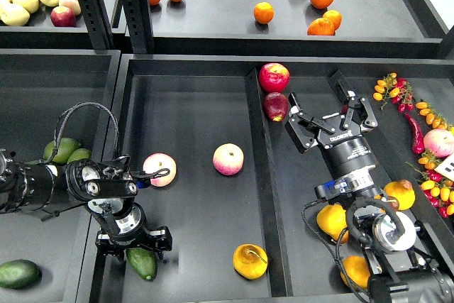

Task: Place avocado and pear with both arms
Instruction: 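Lower the left gripper and close it on the green avocado, then lift the avocado with the left gripper and release it onto the avocado pile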

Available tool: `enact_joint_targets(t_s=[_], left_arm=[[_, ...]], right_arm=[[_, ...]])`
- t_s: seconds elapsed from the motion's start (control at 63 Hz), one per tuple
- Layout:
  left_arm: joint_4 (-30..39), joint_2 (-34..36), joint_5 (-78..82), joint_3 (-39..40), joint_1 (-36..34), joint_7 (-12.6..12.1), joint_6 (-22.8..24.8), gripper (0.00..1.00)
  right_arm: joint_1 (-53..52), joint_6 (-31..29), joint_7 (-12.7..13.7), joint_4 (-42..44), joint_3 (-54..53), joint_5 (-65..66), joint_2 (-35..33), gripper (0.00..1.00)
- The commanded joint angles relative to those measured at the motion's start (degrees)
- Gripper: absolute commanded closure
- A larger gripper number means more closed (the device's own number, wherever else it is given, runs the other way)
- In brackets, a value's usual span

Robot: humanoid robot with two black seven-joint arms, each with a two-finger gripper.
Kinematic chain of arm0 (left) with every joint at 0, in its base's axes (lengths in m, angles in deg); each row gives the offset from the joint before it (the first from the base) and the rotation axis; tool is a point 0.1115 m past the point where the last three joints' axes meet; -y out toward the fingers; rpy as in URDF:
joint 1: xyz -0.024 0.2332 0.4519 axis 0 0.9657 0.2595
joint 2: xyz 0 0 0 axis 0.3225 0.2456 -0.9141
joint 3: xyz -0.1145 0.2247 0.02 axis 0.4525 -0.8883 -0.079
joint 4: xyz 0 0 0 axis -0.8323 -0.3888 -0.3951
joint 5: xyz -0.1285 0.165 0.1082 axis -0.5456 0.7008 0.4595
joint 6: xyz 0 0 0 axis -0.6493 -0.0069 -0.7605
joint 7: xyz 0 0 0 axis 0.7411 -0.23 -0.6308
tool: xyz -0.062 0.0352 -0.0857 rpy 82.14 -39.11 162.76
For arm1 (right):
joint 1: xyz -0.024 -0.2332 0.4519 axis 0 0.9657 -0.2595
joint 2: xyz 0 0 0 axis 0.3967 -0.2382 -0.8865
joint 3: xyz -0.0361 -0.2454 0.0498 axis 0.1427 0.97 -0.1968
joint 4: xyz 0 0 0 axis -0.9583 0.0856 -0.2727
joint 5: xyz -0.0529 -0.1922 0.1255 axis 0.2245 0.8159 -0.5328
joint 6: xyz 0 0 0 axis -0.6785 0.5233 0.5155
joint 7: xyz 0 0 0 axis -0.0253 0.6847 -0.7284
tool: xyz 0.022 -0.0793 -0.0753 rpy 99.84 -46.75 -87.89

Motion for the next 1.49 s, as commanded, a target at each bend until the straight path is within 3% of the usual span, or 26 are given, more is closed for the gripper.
enact_joint_targets(t_s=[0.0, 0.429, 0.588, 0.921, 1.271, 1.35, 1.382, 1.477], left_arm=[[-0.07, 0.07, -0.13, 0.61, 0.09, 0.0, 0.0, 0.31], [0.89, 0.34, -3.03, 4.3, 0.18, 0.0, 0.0, 0.64], [0.98, 0.6, -3.03, 10.18, -0.43, 0.0, 0.0, 0.65], [1.77, 3.59, -5.67, 13.09, -4.91, 0.0, 0.0, 0.65], [3.44, 14.92, -6.55, 13.09, -10.72, 0.0, 0.0, 0.65], [4.06, 18.09, -6.55, 12.92, -11.42, 0.0, 0.0, 0.65], [4.32, 20.98, -6.37, 12.83, -11.95, 0.0, 0.0, 0.65], [4.41, 24.15, -6.02, 12.66, -12.12, 0.0, 0.0, 0.65]], right_arm=[[0.01, -0.08, 0.0, 0.0, -0.09, 0.01, 0.0, 0.0], [0.1, -0.78, 0.0, 0.0, -0.09, 0.01, 0.0, 0.0], [0.1, -0.78, 0.0, 0.0, 0.0, 0.01, 0.0, 0.0], [0.1, -1.75, 0.18, -0.09, 0.17, -0.25, 0.0, 0.0], [0.01, -3.51, 0.7, -0.09, 0.7, -0.34, 0.0, 0.0], [-0.25, -3.86, 1.93, -0.09, 0.96, -0.34, 0.0, 0.0], [-0.78, -3.77, 4.21, 0.0, 1.14, -0.34, 0.0, 0.0], [-1.66, -3.07, 6.41, 0.09, 1.14, -0.34, 0.0, 0.0]])
